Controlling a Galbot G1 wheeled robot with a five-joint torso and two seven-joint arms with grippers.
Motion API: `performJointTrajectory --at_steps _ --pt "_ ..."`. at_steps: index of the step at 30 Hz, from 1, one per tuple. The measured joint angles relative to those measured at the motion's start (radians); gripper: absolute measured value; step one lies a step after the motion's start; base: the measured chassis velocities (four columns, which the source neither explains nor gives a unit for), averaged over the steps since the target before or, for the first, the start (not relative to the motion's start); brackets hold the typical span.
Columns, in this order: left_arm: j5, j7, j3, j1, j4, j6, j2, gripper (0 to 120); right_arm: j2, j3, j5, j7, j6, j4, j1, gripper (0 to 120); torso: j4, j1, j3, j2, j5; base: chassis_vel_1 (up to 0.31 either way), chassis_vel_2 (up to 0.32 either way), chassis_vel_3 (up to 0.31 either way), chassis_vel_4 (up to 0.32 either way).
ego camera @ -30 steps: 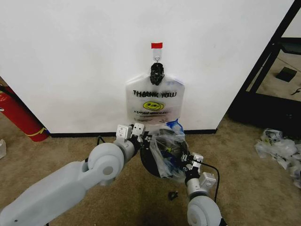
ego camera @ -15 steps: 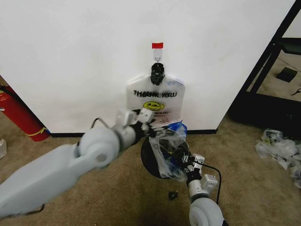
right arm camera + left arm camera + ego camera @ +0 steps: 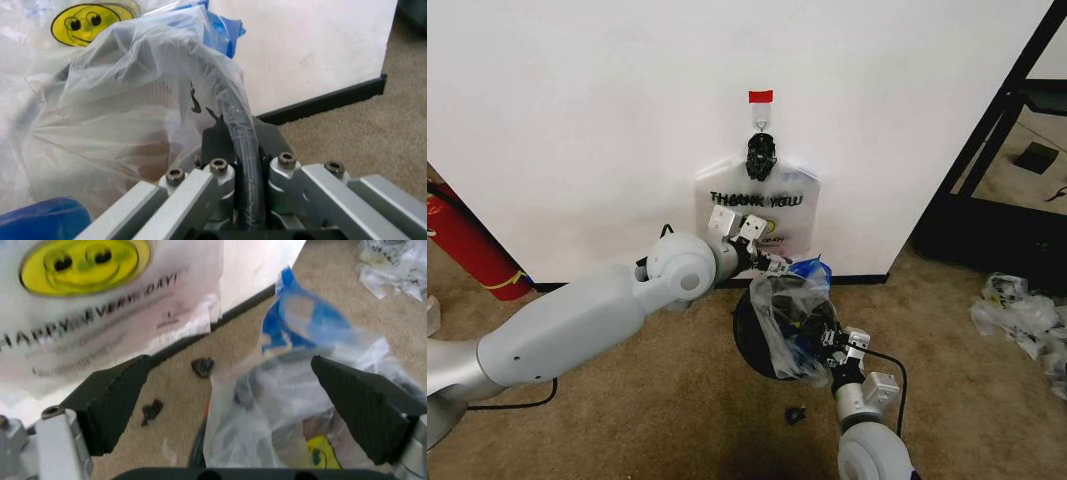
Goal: Pick up the garbage bag from the wall and place it over the trash bin.
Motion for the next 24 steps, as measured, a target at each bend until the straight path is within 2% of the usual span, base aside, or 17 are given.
performJointTrajectory --at_steps 1,4,6,11,13,19,21,24 --pt "-0.001 0.0 0.0 0.001 0.0 0.0 0.0 95 0.0 0.0 -0.001 0.0 0.001 0.0 0.0 0 0.0 0.0 0.0 0.0 0.0 0.0 0.0 0.0 0.0" --pt "-0.007 -0.008 -0.007 0.022 0.008 -0.002 -0.003 83 0.004 -0.006 -0.005 0.0 0.002 -0.003 0.003 0 -0.0003 0.0 0.0 0.0 0.0001 0.0 0.0 0.0 0.0" --pt "-0.007 -0.008 -0.008 0.026 0.01 -0.002 -0.004 81 0.005 -0.006 -0.005 0.0 0.002 -0.003 0.004 0 -0.0002 0.0 0.0 0.0 0.0 0.0 0.0 0.0 0.0" --pt "-0.007 -0.01 -0.013 0.038 0.024 -0.007 -0.005 57 0.004 -0.007 -0.002 0.002 0.002 -0.003 0.003 0 -0.0002 0.0 0.0 0.0 0.0001 0.0 0.0 0.0 0.0" --pt "-0.007 -0.011 -0.013 0.038 0.025 -0.008 -0.005 55 0.003 -0.007 0.0 0.003 0.002 -0.003 0.003 0 -0.0002 0.0 0.0 0.0 0.0001 0.0 0.0 0.0 0.0" --pt "-0.003 -0.016 -0.004 0.04 0.027 -0.016 0.005 28 -0.008 -0.011 0.004 0.011 0.002 -0.003 0.008 0 -0.0002 0.0 0.0 0.0 0.0001 0.0 0.0 0.0 0.0" --pt "-0.003 -0.016 -0.003 0.041 0.027 -0.016 0.006 26 -0.008 -0.011 0.005 0.012 0.002 -0.003 0.01 0 -0.0001 0.0 0.0 0.0 0.0001 0.0 0.0 0.0 0.0" --pt "-0.003 -0.018 0.003 0.052 0.022 -0.01 0.008 11 -0.006 -0.004 0.012 0.019 0.002 -0.002 0.017 0 -0.0001 0.0 0.0 0.0 0.0001 0.0 0.0 0.0 0.0"
